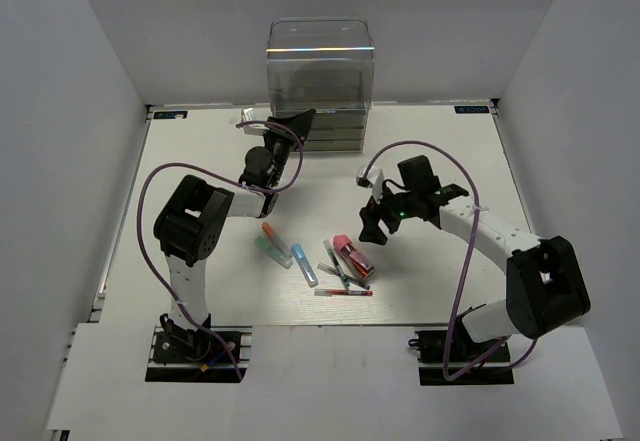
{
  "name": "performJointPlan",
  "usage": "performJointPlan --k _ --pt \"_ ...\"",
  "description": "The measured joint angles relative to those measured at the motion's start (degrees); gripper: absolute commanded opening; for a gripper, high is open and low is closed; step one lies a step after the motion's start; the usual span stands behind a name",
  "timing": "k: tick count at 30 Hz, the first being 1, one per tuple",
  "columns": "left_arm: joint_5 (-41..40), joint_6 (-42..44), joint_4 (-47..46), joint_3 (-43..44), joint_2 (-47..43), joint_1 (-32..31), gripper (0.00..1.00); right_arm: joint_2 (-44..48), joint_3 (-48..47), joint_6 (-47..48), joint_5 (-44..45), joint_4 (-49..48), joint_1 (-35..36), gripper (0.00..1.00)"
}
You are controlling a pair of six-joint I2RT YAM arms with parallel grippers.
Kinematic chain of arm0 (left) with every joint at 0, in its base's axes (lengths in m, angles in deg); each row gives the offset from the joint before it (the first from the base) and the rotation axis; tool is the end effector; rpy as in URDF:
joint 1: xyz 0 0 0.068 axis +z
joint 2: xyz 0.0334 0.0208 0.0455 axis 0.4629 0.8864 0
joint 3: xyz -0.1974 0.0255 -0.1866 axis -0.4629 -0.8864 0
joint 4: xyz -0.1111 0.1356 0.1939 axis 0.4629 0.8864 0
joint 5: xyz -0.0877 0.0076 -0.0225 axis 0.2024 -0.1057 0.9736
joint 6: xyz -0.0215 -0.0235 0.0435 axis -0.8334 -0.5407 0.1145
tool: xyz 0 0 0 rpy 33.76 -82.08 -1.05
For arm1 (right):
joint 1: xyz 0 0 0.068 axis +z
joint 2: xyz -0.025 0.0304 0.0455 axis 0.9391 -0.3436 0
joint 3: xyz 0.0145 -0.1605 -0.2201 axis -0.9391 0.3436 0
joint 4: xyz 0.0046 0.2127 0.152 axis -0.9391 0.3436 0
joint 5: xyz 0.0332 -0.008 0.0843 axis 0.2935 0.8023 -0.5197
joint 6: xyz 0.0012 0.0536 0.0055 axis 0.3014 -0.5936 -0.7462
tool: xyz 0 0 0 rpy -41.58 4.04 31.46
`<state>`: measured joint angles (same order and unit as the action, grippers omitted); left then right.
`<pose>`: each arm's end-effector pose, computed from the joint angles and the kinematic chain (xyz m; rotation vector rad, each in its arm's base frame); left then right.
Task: Sort the stationery into containers
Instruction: Pick up the stationery from the center of the board.
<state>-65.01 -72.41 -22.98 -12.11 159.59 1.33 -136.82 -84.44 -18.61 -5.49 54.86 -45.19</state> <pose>0.3795 -0.1835 0.2189 -0.5382 1.2626 -1.3110 0.2525 0.1384 0.2296 -1.2525 1.9735 0.7090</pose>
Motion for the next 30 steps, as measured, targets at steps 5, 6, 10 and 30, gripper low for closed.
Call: performJointPlan --k 5,6,10,30 --pt "-0.02 -0.02 0.00 0.00 0.00 0.00 0.31 -2.32 0.00 -3.61 6.25 0.13 4.96 0.80" --pt "-0.02 -0.02 0.00 0.00 0.00 0.00 0.31 -2.69 0.00 -4.17 7.32 0.13 5.84 0.80" --pt "-0.02 -0.02 0.00 0.00 0.00 0.00 0.31 -4.72 -0.39 -6.73 11.02 0.17 8.76 0.90" --pt "0.00 -0.02 0.00 0.00 -0.31 0.00 0.31 -12.98 -5.55 -13.09 20.02 1.44 16.20 0.72"
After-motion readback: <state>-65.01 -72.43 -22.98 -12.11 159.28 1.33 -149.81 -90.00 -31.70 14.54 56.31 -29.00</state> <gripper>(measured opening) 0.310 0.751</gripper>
